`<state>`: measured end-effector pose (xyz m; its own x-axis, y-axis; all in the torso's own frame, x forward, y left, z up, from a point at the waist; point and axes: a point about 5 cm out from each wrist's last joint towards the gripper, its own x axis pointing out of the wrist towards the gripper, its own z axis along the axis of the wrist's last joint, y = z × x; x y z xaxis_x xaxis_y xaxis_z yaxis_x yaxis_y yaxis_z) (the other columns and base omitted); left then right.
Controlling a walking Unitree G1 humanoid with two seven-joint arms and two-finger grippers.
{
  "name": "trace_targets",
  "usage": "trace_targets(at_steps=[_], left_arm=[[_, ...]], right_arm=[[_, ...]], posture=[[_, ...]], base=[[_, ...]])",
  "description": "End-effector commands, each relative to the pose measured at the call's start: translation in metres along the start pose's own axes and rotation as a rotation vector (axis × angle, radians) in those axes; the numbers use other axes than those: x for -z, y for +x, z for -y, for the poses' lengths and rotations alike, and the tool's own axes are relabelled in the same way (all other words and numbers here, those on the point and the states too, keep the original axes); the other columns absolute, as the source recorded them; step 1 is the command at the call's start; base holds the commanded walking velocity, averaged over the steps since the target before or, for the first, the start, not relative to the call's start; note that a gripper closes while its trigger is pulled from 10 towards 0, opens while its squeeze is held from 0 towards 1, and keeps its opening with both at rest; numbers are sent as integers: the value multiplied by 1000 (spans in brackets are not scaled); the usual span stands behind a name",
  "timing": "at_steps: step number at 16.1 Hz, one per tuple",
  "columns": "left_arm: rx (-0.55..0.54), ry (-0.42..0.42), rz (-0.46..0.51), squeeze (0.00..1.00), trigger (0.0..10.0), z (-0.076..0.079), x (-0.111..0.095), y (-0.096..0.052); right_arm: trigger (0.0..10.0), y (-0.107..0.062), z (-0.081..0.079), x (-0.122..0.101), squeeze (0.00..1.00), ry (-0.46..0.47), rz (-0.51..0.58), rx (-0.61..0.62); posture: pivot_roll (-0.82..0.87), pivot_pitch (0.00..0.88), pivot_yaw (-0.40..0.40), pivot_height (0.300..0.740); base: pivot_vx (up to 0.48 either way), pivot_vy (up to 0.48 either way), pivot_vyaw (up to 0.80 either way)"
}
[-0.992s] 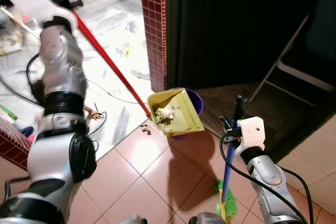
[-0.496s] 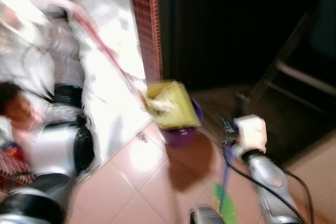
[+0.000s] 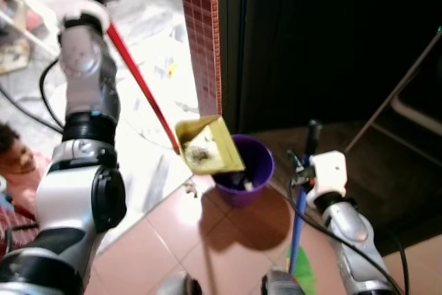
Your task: Sweep floor
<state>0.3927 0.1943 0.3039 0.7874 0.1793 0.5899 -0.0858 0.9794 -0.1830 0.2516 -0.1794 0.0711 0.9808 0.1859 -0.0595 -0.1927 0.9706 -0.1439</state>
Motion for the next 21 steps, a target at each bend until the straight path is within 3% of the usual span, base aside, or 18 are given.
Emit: trace_targets(at_steps=[1,16,17,18,19,21], left_arm=[[-37,-18,77,0,10000,-5,-16,7],[-37,-18,77,0,10000,-5,-16,7],[181,22,91,0,10000,39,-3,-9],[466,41,118,0,10000,96,9,-40],[546,40,110,0,10000,110,14,-50],[606,55,60,0,10000,113,27,-60]], right_arm=[[10000,0,-1,-6,0,-16,31,-10],[10000,0,-1,-6,0,-16,31,-10],[10000,2,0,-7,0,-19,33,-7],[10000,4,0,-7,0,-21,36,-3],[10000,5,0,-8,0,-22,37,-2],[10000,6,-1,-8,0,-21,39,-4]], posture=[[-142,0,67,740],[-142,0,67,740],[-141,0,77,740],[-142,0,79,740],[-144,0,80,740],[-143,0,81,740]], base=[[0,0,0],[0,0,0],[0,0,0],[0,0,0],[0,0,0],[0,0,0]])
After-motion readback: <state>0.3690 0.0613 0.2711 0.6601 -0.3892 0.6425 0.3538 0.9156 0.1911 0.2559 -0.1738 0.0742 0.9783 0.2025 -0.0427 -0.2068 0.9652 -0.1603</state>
